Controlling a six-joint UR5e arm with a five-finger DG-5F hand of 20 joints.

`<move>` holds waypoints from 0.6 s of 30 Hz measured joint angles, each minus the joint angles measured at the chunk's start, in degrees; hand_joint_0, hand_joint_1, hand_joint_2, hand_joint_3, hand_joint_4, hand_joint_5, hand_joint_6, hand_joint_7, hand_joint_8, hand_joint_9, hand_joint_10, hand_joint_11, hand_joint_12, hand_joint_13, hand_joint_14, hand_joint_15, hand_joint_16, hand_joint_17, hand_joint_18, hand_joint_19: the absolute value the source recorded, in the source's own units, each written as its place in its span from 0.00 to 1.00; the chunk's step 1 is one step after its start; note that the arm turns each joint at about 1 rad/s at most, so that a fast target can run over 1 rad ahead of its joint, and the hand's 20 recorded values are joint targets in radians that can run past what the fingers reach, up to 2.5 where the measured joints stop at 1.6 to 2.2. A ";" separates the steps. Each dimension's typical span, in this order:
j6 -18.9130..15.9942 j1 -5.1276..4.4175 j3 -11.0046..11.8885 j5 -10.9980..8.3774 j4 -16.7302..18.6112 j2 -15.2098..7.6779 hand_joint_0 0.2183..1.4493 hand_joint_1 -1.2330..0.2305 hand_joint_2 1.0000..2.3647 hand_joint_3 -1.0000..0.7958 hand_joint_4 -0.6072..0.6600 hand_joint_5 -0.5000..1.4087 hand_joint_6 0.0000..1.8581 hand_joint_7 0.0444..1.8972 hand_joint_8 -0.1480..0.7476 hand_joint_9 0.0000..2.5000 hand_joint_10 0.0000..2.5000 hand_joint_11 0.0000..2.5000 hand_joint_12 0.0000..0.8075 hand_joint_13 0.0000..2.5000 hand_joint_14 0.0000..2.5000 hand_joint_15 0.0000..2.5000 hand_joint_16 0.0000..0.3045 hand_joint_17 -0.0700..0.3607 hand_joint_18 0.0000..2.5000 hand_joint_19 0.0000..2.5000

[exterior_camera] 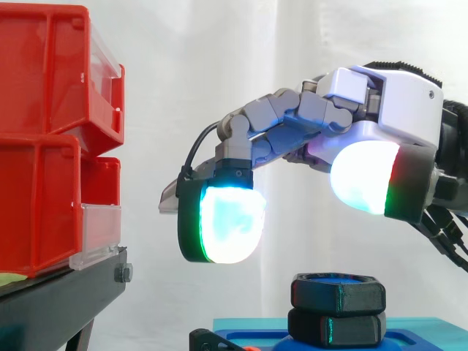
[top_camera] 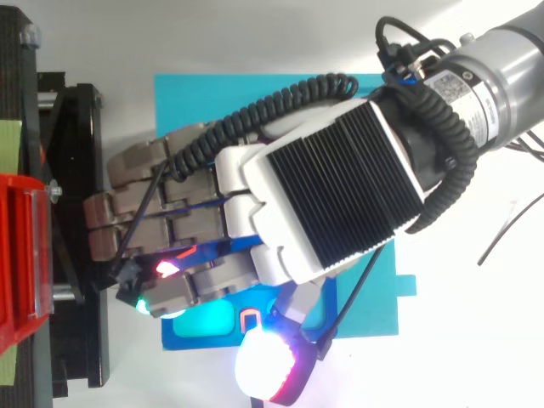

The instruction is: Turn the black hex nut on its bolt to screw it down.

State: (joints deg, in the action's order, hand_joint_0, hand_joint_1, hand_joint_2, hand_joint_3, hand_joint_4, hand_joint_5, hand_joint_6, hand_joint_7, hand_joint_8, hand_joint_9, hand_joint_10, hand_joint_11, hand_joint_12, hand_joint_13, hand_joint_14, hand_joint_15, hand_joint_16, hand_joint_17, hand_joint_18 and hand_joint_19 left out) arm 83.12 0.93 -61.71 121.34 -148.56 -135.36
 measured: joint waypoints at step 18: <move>0.29 -1.79 -0.93 -1.45 -2.81 0.00 0.21 0.65 0.00 0.28 0.66 0.20 0.40 0.53 0.52 0.27 0.00 0.08 0.45 0.25 0.00 0.11 0.18 0.45 0.24 0.14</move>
State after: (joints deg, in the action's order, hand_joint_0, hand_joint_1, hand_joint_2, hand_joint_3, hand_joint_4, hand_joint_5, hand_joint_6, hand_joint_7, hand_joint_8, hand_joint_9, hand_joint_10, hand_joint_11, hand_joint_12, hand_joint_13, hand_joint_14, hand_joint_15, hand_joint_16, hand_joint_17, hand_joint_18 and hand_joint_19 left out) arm 83.41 -0.86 -62.64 119.89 -151.37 -135.36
